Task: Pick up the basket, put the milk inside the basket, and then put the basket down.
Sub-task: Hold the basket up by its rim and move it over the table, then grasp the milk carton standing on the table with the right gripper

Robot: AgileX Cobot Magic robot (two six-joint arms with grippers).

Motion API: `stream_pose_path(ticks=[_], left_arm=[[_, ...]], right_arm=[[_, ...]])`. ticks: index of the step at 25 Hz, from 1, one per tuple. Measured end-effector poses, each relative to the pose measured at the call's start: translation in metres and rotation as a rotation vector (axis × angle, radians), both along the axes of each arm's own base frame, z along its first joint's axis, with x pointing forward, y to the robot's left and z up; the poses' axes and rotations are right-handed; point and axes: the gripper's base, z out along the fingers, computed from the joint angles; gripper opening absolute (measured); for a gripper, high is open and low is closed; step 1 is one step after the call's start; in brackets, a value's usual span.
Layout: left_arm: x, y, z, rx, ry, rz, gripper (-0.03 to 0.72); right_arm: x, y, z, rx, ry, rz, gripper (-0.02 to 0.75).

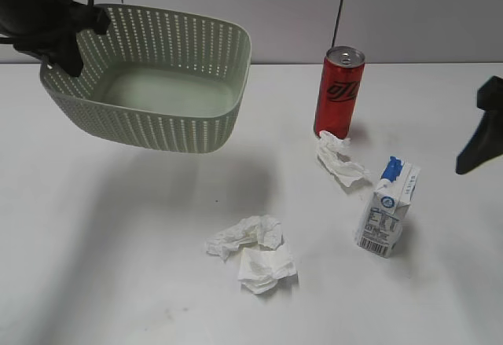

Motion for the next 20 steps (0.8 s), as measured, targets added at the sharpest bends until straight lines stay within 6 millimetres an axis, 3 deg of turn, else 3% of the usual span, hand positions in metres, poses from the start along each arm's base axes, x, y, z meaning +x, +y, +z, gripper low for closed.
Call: stream_pose_path(ticks=[4,11,16,20], left_arm=[[0.000,0.000,0.000,0.005,-0.004,-0.001,0.000],[0.001,0.001,0.000,0.011,-0.006,-0.002,0.000],[0.001,0.001,0.000,0.012,-0.007,-0.002,0.000],[0.001,0.001,0.000,0.009,-0.017,-0.001,0.000]], right_arm=[[0.009,0.028,-0.002,-0.001,-0.022,0.019,0.591],[0.042,0.073,-0.028,-0.094,0.089,0.042,0.591],[0.059,0.080,-0.045,-0.159,0.179,-0.039,0.591],[0.061,0.080,-0.056,-0.185,0.233,-0.109,0.591]])
